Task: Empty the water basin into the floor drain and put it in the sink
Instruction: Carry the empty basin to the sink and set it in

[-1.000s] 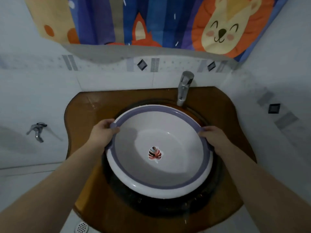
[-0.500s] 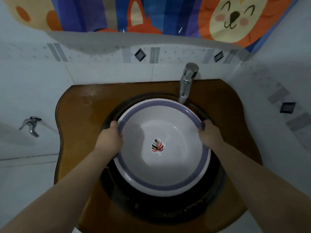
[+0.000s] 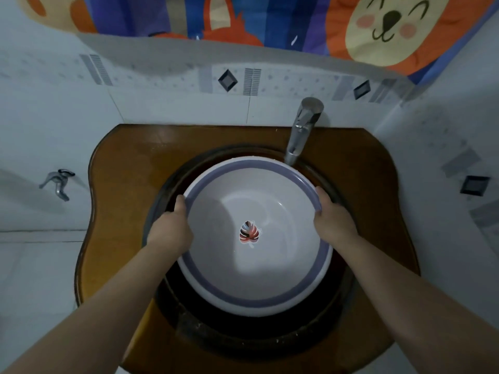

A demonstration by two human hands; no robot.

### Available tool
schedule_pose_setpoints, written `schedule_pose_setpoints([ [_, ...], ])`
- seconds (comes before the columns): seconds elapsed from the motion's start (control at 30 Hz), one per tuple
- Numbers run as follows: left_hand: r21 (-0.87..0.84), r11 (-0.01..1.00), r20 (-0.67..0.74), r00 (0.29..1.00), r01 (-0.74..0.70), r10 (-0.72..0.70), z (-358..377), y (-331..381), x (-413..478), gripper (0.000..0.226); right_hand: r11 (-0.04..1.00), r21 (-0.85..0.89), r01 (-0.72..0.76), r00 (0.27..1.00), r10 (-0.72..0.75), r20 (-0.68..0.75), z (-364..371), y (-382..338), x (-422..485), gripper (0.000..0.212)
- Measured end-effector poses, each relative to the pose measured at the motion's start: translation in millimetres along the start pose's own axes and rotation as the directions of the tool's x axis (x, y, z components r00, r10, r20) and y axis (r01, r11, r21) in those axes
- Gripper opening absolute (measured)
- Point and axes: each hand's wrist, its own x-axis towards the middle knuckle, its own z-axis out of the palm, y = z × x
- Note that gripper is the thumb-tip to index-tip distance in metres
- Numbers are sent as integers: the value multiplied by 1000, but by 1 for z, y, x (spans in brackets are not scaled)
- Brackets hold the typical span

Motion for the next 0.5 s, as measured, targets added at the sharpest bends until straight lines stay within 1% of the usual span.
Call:
schedule_pose_setpoints([
  [0.1,1,1000,28,999,25,-25,8,-1,-3,76,999,-17,31,999,-31,16,-4,1,3,59],
  [0.2,-34,999,58,998,39,-37,12,-2,-5,77,997,-30,73,997,-72,20,-7,1,7,59],
  [0.27,-48,998,61,997,49,-46,14,-3,-5,76,996,-44,73,997,-73,20,-6,1,9,59],
  [0.4,-29,999,55,998,26,-24,9,0,-4,74,996,-74,40,999,-39,17,-1,3,6,62],
  [0.5,18,1000,43,999,2,-3,-2,4,4,73,997,-71,-37,999,40,34,8,8,-4,65],
])
